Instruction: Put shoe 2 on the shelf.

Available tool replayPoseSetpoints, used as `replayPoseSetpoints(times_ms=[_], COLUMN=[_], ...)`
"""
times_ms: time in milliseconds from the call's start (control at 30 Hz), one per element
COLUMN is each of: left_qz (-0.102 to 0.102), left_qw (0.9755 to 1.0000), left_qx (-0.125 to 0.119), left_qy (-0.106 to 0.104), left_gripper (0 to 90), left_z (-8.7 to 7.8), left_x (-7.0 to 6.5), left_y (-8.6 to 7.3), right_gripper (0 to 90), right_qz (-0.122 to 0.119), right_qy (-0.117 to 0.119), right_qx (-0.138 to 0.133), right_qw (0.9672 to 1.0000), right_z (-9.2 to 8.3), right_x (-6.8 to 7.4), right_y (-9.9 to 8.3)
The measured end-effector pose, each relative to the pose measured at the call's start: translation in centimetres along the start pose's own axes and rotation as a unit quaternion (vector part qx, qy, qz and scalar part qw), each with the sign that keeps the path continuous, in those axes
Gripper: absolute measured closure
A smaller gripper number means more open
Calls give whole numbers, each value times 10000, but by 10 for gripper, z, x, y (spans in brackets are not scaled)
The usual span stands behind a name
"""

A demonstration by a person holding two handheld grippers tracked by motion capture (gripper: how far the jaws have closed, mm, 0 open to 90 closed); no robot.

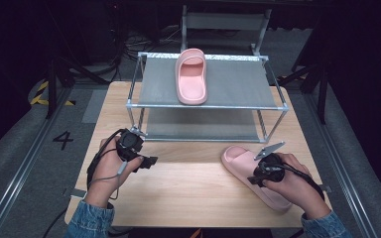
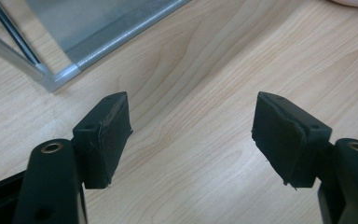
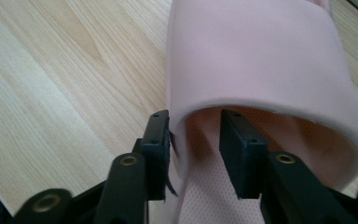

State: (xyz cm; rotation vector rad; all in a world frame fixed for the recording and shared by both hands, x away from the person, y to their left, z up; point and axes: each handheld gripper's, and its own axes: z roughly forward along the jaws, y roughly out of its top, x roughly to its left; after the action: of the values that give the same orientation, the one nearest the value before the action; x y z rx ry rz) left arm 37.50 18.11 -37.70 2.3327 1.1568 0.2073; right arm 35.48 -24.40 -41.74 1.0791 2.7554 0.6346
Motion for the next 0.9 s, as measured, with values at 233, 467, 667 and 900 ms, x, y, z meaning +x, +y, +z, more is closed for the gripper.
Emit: replayPoseSetpoints(times_ms=[233,467,667,900], left_qz=[-52,-77,-86,-115], left_qw=[10000,9995,9993,9993], left_qx=[-47,278,357,320], left_qy=[61,96,110,150], left_gripper=[286,279,270,250], left_z=[6,9,8,4], left_x=[7,17,22,30], left_y=[-6,-14,-17,-21], right_gripper=[829,854,850,838], right_qz=[-15,-40,-20,8], right_qy=[127,-67,50,96], right_qx=[151,221,333,387], right_qw=[9998,9997,9994,9992], right_z=[0,-9,-17,-39], right_x=[5,5,8,16], right_y=[4,9,15,30])
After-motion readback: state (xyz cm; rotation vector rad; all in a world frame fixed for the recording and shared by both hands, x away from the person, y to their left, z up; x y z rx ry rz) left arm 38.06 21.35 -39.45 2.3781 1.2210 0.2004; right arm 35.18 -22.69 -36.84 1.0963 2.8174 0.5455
